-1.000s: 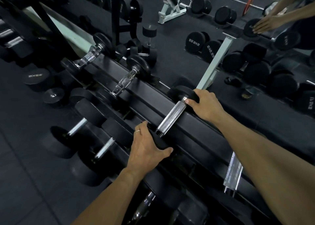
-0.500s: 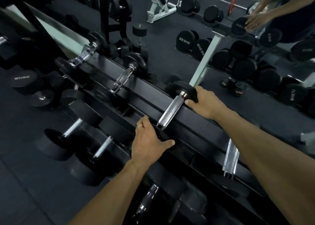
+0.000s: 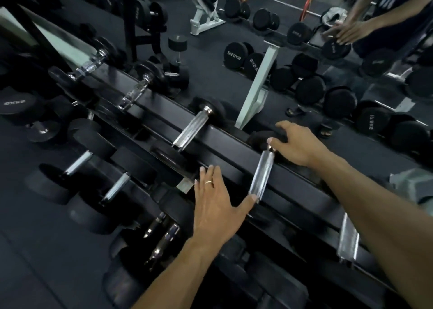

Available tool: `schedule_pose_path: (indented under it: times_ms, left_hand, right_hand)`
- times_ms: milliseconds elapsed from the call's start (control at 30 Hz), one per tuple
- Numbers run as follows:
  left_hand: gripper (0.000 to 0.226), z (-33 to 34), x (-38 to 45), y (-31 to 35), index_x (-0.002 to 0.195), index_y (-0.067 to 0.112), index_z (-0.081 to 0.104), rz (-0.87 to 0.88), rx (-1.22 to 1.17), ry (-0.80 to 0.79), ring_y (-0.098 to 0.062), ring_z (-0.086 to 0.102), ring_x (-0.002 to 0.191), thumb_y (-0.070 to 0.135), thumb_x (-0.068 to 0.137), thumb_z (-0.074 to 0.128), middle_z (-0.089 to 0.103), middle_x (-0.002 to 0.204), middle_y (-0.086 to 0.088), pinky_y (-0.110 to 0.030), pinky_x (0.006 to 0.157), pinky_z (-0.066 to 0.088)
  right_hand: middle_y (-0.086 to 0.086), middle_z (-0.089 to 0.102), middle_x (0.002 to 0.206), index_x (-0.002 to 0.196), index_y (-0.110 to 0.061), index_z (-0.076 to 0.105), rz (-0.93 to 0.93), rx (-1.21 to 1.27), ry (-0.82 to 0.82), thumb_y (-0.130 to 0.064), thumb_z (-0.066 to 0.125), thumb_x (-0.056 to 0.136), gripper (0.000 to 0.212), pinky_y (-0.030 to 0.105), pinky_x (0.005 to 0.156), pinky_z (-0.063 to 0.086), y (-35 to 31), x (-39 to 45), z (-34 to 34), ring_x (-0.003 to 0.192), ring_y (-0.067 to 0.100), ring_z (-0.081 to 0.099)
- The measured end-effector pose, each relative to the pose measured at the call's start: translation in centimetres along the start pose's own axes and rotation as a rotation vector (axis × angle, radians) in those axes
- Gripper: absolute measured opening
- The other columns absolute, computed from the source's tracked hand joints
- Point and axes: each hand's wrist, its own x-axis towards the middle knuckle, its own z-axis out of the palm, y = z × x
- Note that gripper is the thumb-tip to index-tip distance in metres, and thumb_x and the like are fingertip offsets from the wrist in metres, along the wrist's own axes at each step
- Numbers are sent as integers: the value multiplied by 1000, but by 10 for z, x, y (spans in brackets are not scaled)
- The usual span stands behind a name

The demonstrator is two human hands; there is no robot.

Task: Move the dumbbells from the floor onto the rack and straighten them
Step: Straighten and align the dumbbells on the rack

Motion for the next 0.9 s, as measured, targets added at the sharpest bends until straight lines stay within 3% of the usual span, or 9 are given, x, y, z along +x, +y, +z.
schedule_pose_path:
  times_ms: [133,200,367,567,900]
  left_hand:
    - [120,34,-23,12,154,10,0,-127,-8,-76,-20,-8,149,74,72,60,2,163,-7,-41,122,7]
    - [127,46,-28,18,153,13,-4,-198,-64,-93,-21,-1,149,73,67,66,4,162,-8,-42,121,15]
    - [122,62,-28,26,151,18,3,-276,-195,-14,-21,20,145,57,65,79,17,158,-6,-31,111,30]
    - [118,58,-23,17,150,13,8,-230,-170,-39,-18,23,143,52,66,80,18,156,-6,-19,105,21]
    - [116,47,-14,3,149,15,9,-141,-86,-63,-18,28,139,51,65,82,18,152,-1,-21,108,28]
  right_hand:
    - [12,61,129,140,-11,47,-17,89,-34,-37,60,94,54,34,96,44,22,-6,4,115,28,57]
    - [8,64,117,132,-15,52,-44,114,-55,-32,59,95,41,32,86,44,28,-4,10,99,23,58]
    - [-7,60,84,100,-26,57,-60,176,-54,-25,57,98,3,30,78,39,39,6,12,89,21,57]
    - [-5,63,86,107,-27,63,-102,199,-50,-27,60,96,12,30,76,41,46,7,13,86,19,59]
    - [-1,67,93,112,-22,64,-73,237,30,-28,61,95,18,30,76,41,53,1,26,86,18,59]
